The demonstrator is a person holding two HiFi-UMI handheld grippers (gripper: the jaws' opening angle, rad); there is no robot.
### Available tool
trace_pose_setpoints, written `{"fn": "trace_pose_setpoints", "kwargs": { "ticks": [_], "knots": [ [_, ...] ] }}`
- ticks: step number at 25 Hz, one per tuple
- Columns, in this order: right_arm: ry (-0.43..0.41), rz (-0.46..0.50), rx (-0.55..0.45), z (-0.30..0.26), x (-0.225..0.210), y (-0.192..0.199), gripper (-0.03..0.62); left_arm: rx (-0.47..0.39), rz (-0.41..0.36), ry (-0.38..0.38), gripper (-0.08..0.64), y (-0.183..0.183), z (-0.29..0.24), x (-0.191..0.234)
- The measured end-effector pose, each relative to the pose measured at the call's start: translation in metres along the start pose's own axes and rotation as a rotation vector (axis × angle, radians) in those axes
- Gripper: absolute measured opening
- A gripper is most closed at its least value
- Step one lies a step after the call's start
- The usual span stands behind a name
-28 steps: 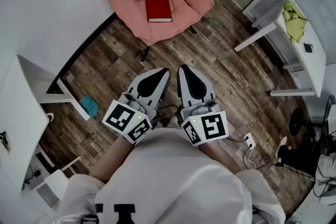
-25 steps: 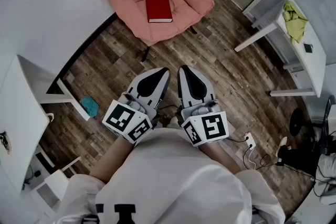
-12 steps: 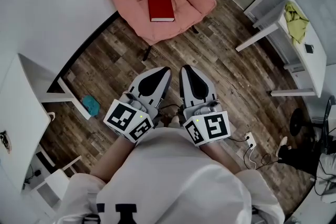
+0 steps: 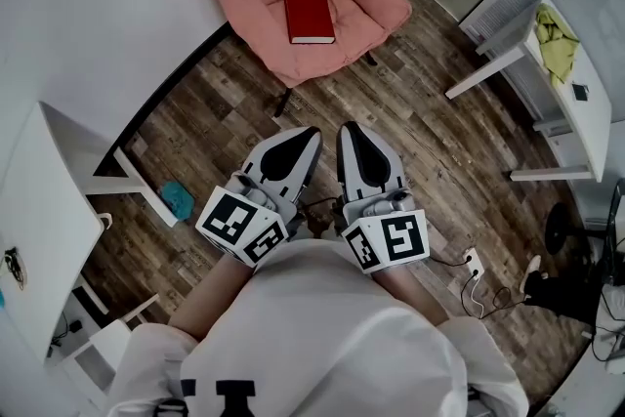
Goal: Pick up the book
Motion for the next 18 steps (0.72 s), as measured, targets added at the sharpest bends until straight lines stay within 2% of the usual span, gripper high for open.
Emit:
{"fn": "trace_pose_setpoints", "kwargs": {
  "ticks": [10,18],
  "knots": [
    [0.020,0.000,0.010,-0.001,0.012,0.004,0.035,0.002,0.022,0.006,0.003,-0.002,0.013,0.009],
    [-0.016,-0.002,0.019,-0.014,0.017,0.006,0.035,-0.012,0.022,-0.010,0.003,-0.007,0.008,0.018]
  ]
}}
Point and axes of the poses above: the fingertips, and each gripper's own axes: z backward along the fingers, x to its left, y out of its underside, the point moved 3 cm from there along z, backward along the fingers, and after that the axes turned 10 degrees about -x, right-handed, at the moved point
